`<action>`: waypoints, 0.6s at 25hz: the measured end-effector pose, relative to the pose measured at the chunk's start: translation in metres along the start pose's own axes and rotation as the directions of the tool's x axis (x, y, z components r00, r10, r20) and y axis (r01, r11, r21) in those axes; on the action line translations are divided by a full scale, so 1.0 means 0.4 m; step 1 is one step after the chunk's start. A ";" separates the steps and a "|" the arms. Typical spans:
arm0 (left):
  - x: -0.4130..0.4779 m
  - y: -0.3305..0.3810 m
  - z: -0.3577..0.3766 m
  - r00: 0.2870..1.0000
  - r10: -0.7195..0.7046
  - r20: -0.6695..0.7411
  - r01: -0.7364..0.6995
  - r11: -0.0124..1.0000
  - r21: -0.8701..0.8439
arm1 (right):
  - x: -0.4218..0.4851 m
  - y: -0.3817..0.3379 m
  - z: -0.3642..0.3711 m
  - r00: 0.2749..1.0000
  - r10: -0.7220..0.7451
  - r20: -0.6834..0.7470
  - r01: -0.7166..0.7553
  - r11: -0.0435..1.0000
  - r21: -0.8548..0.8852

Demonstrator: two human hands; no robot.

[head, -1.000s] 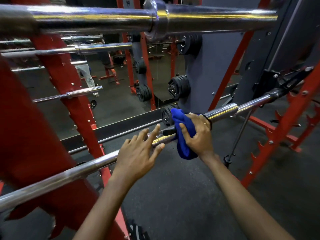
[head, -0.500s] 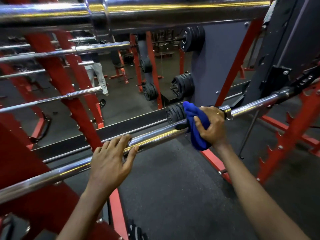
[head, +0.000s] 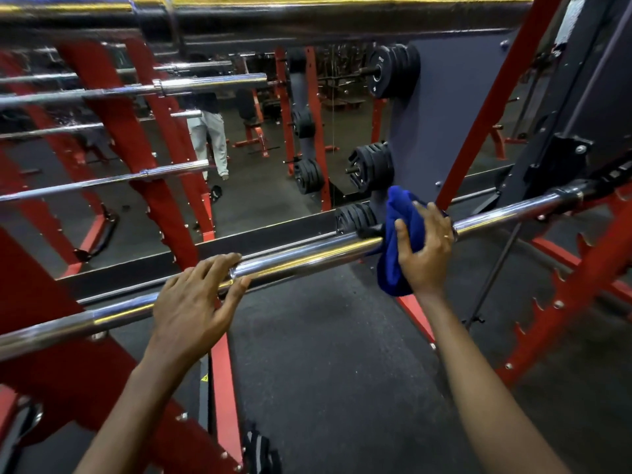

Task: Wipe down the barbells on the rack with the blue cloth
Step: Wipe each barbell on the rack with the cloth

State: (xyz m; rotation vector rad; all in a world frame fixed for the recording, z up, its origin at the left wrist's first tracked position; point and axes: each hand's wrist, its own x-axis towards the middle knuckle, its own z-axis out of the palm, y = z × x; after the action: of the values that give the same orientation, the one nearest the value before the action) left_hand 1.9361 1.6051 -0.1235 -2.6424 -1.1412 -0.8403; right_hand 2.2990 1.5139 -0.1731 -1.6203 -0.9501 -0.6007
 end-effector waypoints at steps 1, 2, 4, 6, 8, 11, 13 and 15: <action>-0.002 -0.004 -0.003 1.000 0.006 0.012 -0.006 1.000 -0.003 | 0.037 0.025 -0.006 0.997 0.067 -0.025 -0.067 0.998 0.009; -0.007 -0.012 -0.004 1.000 0.008 0.017 -0.008 1.000 -0.005 | 0.069 0.043 -0.009 0.989 0.137 -0.048 -0.135 0.990 0.037; -0.031 -0.040 -0.005 1.000 -0.003 0.000 0.003 0.999 0.034 | 0.077 0.046 -0.006 0.974 0.215 -0.075 -0.207 0.973 0.097; -0.056 -0.067 -0.007 0.998 0.044 -0.034 -0.038 0.988 0.150 | 0.034 0.017 0.002 0.973 0.217 -0.077 -0.209 0.972 0.104; -0.056 -0.077 -0.010 0.996 0.078 -0.041 -0.067 0.972 0.226 | -0.002 -0.014 0.007 0.982 0.169 -0.085 -0.164 0.985 0.060; -0.009 -0.058 -0.026 0.999 0.008 -0.046 0.003 0.968 0.252 | -0.007 -0.047 0.018 1.000 0.030 -0.007 -0.030 0.999 0.026; 0.015 -0.051 -0.031 0.997 -0.036 -0.071 0.053 0.968 0.245 | 0.015 -0.053 0.019 0.999 -0.038 0.000 0.038 0.999 -0.026; 0.021 -0.056 -0.037 0.996 -0.067 -0.051 0.076 0.975 0.209 | 0.028 -0.058 0.018 0.998 0.014 -0.059 -0.017 0.999 -0.051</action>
State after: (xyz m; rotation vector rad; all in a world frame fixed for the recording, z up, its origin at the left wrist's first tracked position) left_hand 1.9184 1.6212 -0.1083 -2.4141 -1.2463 -0.7395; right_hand 2.2852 1.5253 -0.1533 -1.6456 -0.8840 -0.6636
